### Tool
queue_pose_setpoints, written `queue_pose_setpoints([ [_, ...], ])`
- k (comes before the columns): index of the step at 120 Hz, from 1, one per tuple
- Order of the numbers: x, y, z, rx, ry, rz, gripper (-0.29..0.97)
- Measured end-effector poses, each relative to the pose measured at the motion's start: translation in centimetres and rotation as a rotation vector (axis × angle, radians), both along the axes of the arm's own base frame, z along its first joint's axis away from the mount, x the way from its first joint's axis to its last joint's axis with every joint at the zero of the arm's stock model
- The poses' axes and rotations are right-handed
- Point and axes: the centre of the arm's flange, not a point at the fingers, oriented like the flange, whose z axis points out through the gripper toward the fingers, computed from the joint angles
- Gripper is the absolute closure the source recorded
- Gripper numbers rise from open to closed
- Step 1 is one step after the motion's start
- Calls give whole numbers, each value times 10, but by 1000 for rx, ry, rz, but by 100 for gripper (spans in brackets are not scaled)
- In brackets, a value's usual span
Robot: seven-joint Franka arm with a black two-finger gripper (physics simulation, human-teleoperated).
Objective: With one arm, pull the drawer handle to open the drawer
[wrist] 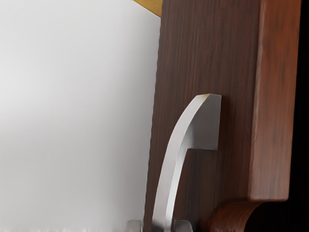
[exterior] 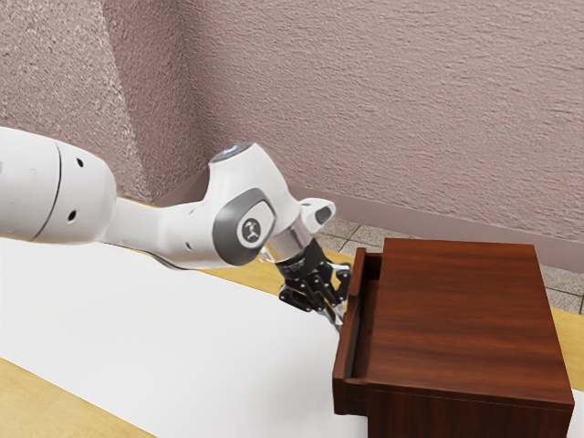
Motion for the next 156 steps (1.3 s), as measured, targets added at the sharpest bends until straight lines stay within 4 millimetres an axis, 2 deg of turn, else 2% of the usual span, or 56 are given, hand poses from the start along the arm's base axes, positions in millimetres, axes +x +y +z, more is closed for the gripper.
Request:
queue_pose_setpoints([
  [67, -12, 18, 2, 8, 6, 16, 75],
  [156, -22, 69, 1, 26, 16, 81, 75],
])
